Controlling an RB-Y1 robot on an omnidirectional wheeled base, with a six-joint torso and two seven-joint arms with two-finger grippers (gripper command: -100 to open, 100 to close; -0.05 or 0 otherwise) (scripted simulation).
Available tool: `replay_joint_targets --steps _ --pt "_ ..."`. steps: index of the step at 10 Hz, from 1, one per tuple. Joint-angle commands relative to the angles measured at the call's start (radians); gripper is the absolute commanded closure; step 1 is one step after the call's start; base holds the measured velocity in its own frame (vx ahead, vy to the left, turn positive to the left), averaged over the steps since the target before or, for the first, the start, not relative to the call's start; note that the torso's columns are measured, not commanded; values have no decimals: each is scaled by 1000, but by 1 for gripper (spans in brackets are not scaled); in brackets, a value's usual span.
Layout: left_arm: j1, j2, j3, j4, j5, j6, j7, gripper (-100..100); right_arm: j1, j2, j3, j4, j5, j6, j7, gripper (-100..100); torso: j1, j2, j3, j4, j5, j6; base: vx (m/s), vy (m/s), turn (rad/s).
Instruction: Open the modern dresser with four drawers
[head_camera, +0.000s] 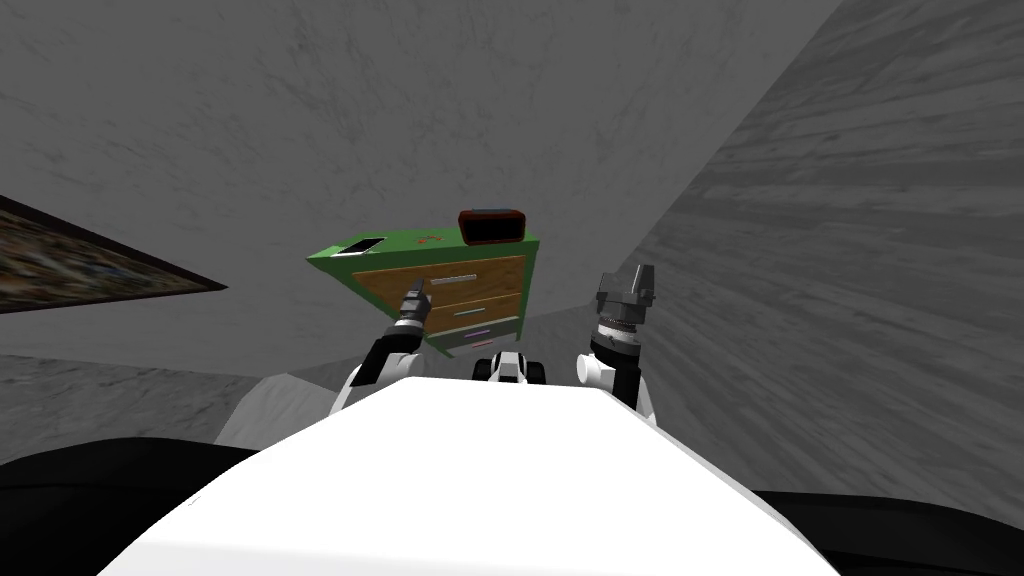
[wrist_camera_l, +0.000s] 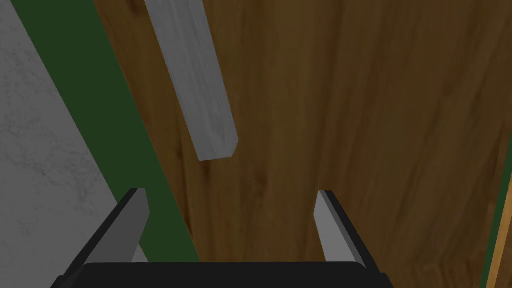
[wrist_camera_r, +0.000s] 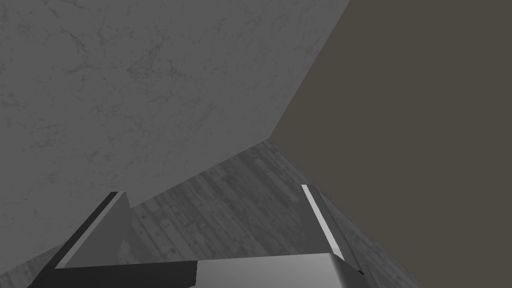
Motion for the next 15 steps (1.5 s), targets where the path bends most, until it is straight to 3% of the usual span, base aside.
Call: replay_joint_targets --steps 1,5,6,11,15 --pt "3 -47 6 -3 2 43 -2 -100 0 0 0 0 0 0 0 0 -1 2 1 1 0 0 59 -114 9" --pt "16 -43 5 -38 2 57 -6 -100 0 0 0 0 0 0 0 0 4 -5 -3 -1 1 0 83 -6 -8" --pt "7 -42 2 -11 0 41 -5 100 0 0 0 0 0 0 0 0 1 0 -1 0 0 0 -71 -3 18" --pt "42 -37 -5 -72 8 65 -6 100 -1 0 0 0 0 0 0 0 2 -1 0 -2 2 -1 -141 -52 14" --pt "58 -33 -14 -81 10 65 -7 100 0 0 0 0 0 0 0 0 1 -2 0 -3 2 0 -131 -43 15"
